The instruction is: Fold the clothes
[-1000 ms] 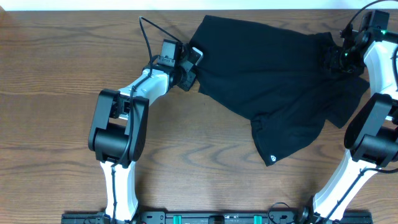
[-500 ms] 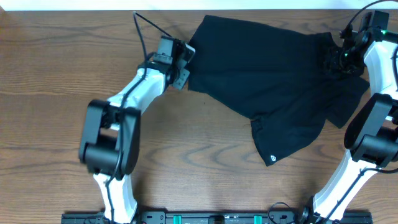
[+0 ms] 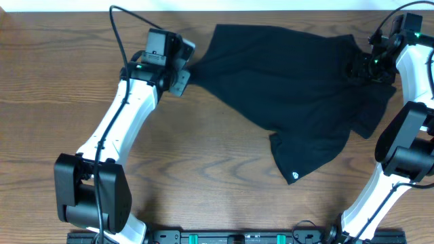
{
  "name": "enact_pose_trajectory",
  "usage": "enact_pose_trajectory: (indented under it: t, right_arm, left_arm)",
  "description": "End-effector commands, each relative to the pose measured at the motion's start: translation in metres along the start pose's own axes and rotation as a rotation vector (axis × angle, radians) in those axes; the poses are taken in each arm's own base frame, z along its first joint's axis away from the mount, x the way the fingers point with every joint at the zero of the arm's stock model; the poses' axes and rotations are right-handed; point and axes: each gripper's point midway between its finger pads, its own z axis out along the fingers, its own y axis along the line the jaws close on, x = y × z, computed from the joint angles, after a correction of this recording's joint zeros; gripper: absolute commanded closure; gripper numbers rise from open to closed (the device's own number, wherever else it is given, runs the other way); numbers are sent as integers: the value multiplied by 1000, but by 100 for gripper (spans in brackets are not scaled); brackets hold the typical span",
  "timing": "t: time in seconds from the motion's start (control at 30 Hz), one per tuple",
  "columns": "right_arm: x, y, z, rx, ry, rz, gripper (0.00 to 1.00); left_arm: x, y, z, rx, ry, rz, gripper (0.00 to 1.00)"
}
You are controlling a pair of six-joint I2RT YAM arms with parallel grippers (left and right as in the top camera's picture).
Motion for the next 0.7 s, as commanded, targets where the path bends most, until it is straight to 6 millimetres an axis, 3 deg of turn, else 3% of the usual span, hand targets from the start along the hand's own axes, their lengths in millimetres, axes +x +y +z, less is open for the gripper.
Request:
enact_pose_trajectory:
  t: [0.0, 0.1, 0.2, 0.37, 0.67]
  right_arm:
    - [5, 16, 2, -37, 18, -27, 34]
    - [10, 32, 2, -75, 39, -53, 35]
    - [21, 54, 2, -150, 78, -97, 35]
    - [56, 97, -3, -241, 214, -148, 37]
    - [118, 146, -9, -154, 432, -280, 37]
  left_arm:
    - [22, 31, -6, -124, 87, -69, 94]
    - [44, 63, -12, -263, 164, -133, 94]
    - [49, 75, -13, -283, 169, -171, 94]
    - [53, 86, -14, -299, 166, -224, 94]
    - [58, 99, -15, -317, 163, -286, 94]
